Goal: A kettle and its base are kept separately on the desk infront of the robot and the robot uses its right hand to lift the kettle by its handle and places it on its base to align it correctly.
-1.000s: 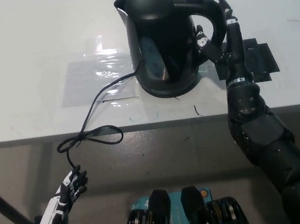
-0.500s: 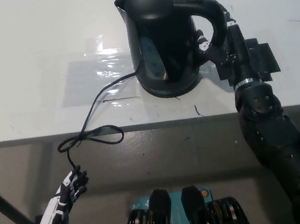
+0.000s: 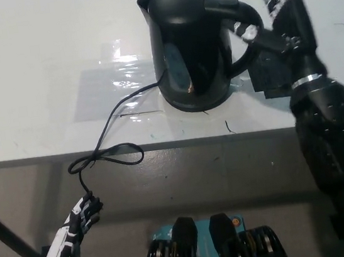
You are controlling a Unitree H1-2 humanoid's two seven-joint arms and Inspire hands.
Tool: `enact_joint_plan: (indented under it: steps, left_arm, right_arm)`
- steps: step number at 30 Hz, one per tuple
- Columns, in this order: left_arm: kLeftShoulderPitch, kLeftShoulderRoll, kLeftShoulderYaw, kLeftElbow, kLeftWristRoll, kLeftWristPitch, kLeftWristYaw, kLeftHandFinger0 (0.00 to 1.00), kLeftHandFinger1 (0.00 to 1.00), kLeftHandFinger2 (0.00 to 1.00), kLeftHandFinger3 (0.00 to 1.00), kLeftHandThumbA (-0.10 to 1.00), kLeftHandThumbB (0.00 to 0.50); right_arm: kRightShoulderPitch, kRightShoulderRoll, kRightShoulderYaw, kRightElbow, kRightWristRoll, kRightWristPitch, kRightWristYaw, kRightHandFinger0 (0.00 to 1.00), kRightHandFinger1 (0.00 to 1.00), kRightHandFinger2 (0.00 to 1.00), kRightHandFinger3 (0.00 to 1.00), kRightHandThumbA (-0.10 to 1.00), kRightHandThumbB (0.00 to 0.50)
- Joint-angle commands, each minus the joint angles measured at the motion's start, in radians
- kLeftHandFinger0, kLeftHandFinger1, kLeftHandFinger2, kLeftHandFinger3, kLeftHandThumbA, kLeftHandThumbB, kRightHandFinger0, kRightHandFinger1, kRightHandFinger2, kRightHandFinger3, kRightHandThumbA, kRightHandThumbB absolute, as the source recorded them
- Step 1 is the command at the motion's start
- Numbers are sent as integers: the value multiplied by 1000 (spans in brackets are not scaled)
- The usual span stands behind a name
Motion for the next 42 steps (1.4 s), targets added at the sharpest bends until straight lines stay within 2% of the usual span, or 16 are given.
enact_joint_plan:
  steps: [1, 6, 8, 9, 11, 16, 22, 25, 29, 35, 36, 37, 42]
  left_arm:
    - [-21, 19, 6, -32, -10, -17, -14, 1000, 1000, 1000, 1000, 996, 296]
    - [-26, 19, 4, -30, -9, -25, -15, 1000, 1000, 1000, 1000, 1000, 299]
    - [-30, 21, 5, -30, -9, -23, -15, 1000, 1000, 1000, 1000, 1000, 298]
    - [-33, 24, 6, -31, -8, -20, -15, 1000, 1000, 1000, 1000, 1000, 299]
    - [-35, 26, 8, -29, -9, -20, -15, 1000, 1000, 1000, 1000, 1000, 294]
    - [-30, 29, 16, -31, -20, -17, -16, 1000, 1000, 1000, 1000, 996, 309]
    - [-35, 23, 7, -18, -15, -33, -20, 1000, 1000, 1000, 1000, 1000, 288]
    - [-35, 23, 8, -24, -15, -34, -19, 1000, 1000, 1000, 1000, 1000, 265]
    - [-37, 28, 15, -20, -23, -38, -20, 1000, 1000, 1000, 1000, 1000, 268]
    - [-30, 19, 16, -21, -17, -48, -11, 1000, 1000, 1000, 1000, 1000, 255]
    - [-30, 17, 15, -20, -17, -49, -10, 1000, 1000, 1000, 1000, 1000, 255]
    - [-26, 14, 13, -24, -17, -50, -9, 1000, 1000, 1000, 1000, 1000, 254]
    - [-14, 21, 11, -31, -7, -46, -10, 1000, 1000, 1000, 1000, 1000, 254]
  right_arm:
    - [-33, -62, -44, -255, 203, 153, 120, 1000, 1000, 1000, 1000, 1000, 500]
    - [-11, -81, -63, -279, 227, 155, 140, 1000, 1000, 1000, 1000, 1000, 500]
    - [15, -98, -66, -337, 189, 137, 128, 1000, 1000, 1000, 1000, 1000, 500]
    - [54, -114, -71, -442, 109, 131, 86, 1000, 1000, 1000, 1000, 1000, 500]
    - [113, -134, -84, -592, 58, 154, 60, 1000, 1000, 1000, 1000, 1000, 500]
    - [297, -177, -141, -933, -23, 153, 53, 1000, 1000, 1000, 1000, 1000, 500]
    - [541, -170, -178, -1147, -64, 100, 82, 1000, 1000, 1000, 1000, 1000, 500]
    - [638, -156, -168, -1144, -92, 45, 103, 1000, 1000, 1000, 1000, 1000, 500]
    - [794, -148, -134, -1063, -117, -5, 130, 1000, 1000, 1000, 1000, 1000, 500]
    - [894, -171, -77, -830, -143, -105, 170, 1000, 1000, 1000, 1000, 1000, 397]
    - [894, -172, -73, -814, -146, -113, 170, 1000, 1000, 1000, 1000, 1000, 396]
    - [893, -168, -62, -766, -153, -115, 170, 1000, 1000, 1000, 1000, 1000, 421]
    - [864, -140, -29, -569, -154, -133, 162, 1000, 1000, 1000, 1000, 1000, 423]
